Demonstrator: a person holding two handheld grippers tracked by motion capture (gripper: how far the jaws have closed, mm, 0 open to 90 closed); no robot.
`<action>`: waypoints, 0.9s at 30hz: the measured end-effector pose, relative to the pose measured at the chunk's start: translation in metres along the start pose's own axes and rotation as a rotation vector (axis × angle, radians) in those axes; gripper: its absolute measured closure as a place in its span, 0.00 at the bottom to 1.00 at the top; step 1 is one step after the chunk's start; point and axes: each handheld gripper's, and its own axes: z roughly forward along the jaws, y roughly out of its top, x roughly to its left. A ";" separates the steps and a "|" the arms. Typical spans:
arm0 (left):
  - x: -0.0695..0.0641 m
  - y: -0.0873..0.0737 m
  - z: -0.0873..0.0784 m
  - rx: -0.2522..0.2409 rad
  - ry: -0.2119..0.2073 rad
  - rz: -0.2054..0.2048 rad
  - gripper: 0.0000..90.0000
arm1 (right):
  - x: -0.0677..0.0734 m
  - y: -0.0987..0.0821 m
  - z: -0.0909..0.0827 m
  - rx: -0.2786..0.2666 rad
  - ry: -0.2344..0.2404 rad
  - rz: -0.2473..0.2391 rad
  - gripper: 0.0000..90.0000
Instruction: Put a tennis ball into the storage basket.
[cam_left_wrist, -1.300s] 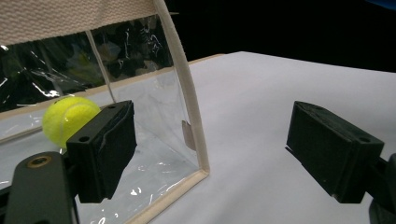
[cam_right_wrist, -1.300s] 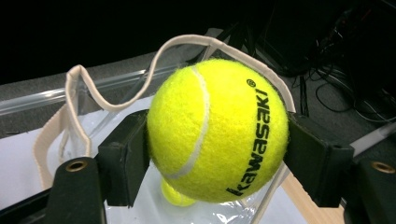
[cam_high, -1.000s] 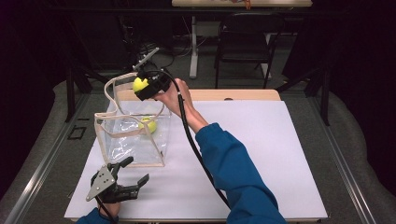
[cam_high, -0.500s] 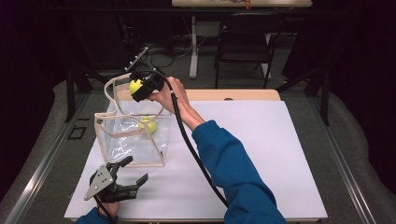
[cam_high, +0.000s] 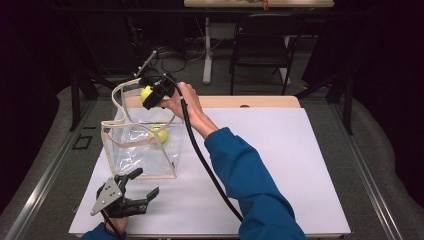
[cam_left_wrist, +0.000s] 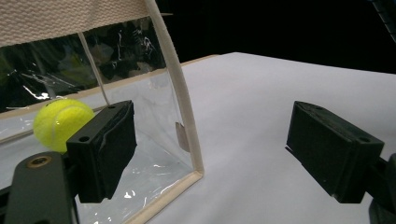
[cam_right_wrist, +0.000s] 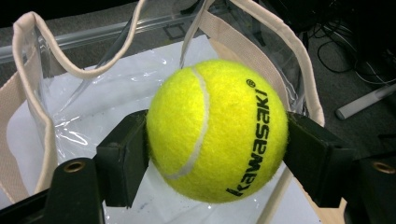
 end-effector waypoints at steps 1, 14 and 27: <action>0.000 0.000 0.000 0.001 0.000 -0.001 0.18 | 0.001 0.000 0.001 -0.003 0.004 0.006 0.30; 0.001 -0.002 -0.001 0.002 0.002 -0.007 0.18 | -0.005 -0.006 0.009 0.004 0.077 0.067 0.06; 0.000 -0.003 0.000 0.024 -0.002 -0.001 0.18 | -0.015 -0.036 -0.030 -0.093 0.154 0.106 0.00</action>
